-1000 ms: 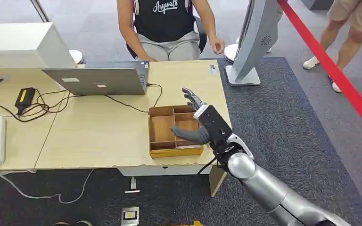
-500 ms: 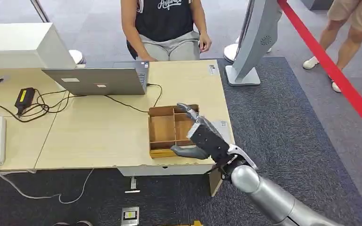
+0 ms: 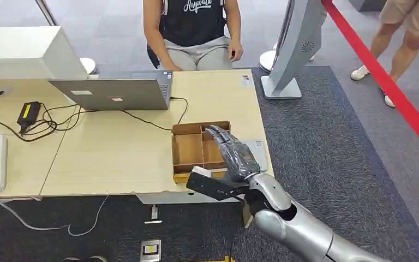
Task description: Pass the card to the sensor for recognition and then transmit it.
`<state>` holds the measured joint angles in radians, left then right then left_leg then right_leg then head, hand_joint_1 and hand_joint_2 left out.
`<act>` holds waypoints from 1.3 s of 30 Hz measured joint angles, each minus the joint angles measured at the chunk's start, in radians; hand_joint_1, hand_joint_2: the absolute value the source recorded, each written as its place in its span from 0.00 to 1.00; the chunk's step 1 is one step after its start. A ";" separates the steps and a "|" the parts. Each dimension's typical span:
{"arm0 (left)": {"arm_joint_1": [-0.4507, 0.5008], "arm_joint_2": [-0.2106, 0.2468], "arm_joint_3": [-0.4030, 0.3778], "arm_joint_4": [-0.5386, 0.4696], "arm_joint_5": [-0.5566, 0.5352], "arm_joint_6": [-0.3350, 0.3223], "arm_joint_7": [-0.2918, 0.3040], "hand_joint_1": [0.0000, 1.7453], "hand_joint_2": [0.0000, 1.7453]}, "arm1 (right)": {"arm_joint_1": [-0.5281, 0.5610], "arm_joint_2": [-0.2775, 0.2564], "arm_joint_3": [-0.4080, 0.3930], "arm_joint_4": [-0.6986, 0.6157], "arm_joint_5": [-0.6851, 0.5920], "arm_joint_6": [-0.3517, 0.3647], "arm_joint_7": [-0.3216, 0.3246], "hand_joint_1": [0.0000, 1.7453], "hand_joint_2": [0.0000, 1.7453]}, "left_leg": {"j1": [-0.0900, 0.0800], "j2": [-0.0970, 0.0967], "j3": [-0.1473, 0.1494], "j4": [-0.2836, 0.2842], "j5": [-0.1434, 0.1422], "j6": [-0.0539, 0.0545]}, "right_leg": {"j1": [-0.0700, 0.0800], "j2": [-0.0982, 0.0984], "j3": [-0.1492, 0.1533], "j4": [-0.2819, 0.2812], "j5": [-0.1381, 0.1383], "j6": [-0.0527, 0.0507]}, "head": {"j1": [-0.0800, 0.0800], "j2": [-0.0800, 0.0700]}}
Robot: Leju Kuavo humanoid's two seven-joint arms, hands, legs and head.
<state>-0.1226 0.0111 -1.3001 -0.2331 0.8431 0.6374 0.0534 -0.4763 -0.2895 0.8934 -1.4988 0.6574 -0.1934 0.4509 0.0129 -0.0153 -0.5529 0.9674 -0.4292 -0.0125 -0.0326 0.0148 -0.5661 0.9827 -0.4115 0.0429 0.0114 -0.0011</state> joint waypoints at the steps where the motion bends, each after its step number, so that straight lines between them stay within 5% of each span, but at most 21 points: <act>1: 0.000 0.000 0.000 -0.002 0.000 0.000 0.001 0.00 0.00 | 0.000 0.002 0.004 0.003 0.019 0.005 0.010 0.00 1.00 | 0.000 0.000 0.000 0.000 0.000 0.000 | 0.000 0.000 0.000 0.000 0.000 0.000 | 0.000 0.000; 19: 0.000 -0.001 0.000 -0.005 0.003 0.002 0.016 0.00 0.00 | 0.048 0.024 0.022 0.015 0.207 0.085 0.173 0.00 1.00 | 0.000 0.000 0.000 0.000 0.000 0.000 | 0.000 0.000 0.000 0.000 0.000 0.000 | 0.000 0.000; 39: -0.001 -0.002 0.000 -0.006 -0.003 0.003 0.009 0.00 0.00 | 0.124 0.063 -0.003 0.032 0.314 0.077 0.182 0.00 1.00 | 0.000 0.000 0.000 0.000 0.000 0.000 | 0.000 0.000 0.000 0.000 0.000 0.000 | 0.000 0.000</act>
<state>-0.1233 0.0092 -1.3004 -0.2388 0.8404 0.6409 0.0626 -0.3519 -0.2266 0.8904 -1.4671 0.9712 -0.1167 0.6333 0.0128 -0.0152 -0.5526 0.9674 -0.4293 -0.0126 -0.0327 0.0148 -0.5661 0.9826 -0.4118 0.0427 0.0114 -0.0015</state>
